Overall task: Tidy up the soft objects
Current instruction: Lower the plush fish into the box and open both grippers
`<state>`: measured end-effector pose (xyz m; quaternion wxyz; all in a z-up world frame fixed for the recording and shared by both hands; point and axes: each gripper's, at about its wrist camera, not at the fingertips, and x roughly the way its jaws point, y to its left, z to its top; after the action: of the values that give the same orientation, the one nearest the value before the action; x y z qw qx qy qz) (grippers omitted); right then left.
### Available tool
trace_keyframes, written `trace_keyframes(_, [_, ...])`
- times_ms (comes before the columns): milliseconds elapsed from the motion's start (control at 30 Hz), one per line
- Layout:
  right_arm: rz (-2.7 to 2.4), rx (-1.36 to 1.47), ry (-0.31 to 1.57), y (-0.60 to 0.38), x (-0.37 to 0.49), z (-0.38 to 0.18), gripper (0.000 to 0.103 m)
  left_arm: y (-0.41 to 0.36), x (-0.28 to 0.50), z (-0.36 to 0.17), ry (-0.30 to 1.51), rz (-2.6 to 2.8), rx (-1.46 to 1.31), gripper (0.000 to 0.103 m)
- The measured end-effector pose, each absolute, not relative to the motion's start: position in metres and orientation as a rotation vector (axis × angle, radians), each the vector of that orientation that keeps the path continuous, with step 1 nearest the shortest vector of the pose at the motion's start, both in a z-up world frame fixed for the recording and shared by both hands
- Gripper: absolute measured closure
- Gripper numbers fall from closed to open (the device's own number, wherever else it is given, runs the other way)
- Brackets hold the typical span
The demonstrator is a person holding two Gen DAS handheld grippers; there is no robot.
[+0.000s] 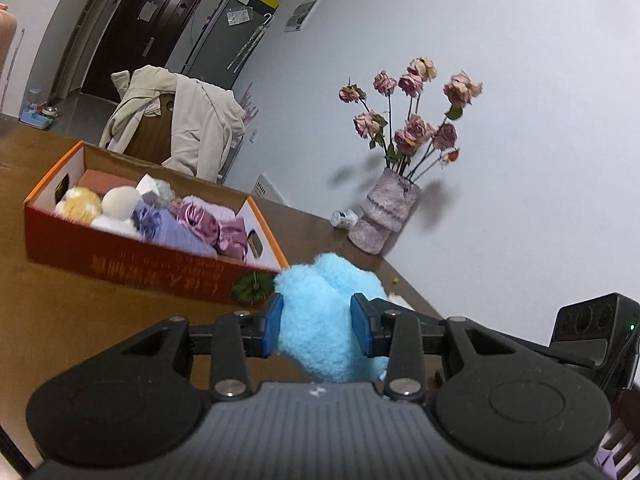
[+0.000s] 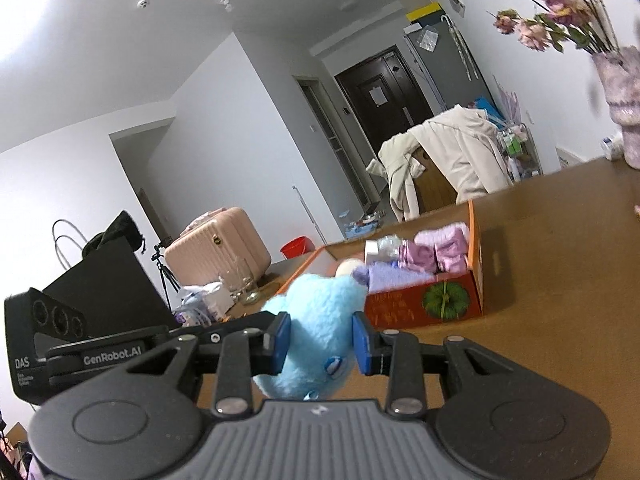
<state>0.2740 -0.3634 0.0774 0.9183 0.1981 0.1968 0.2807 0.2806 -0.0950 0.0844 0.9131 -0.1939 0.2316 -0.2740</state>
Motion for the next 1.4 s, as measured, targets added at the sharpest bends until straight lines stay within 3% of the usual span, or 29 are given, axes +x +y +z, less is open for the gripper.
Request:
trace_keyframes(333, [0.525,0.442,0.525,-0.366,0.426,0.088,0.071,-0.108,0.436,0.082,0.582,-0.562,-0.383,0.067])
trace_keyframes(667, [0.344,0.176,0.646,-0.335,0.516,0.06,0.068,-0.123,0.535,0.013,0.762,-0.533,-0.334,0.067])
trace_keyframes(867, [0.34,0.137,0.641,-0.325,0.522,0.055,0.068,-0.109,0.531,0.005,0.762,-0.522,-0.311,0.067])
trace_keyframes(1200, [0.368,0.115,0.564,-0.319,0.472,0.102,0.068,-0.074,0.468,0.077,0.631,-0.421,-0.202,0.062])
trace_keyframes(1400, [0.36,0.082,0.514,-0.325,0.412,0.128,0.062,-0.05,0.405,0.11,0.557,-0.301,-0.117,0.058])
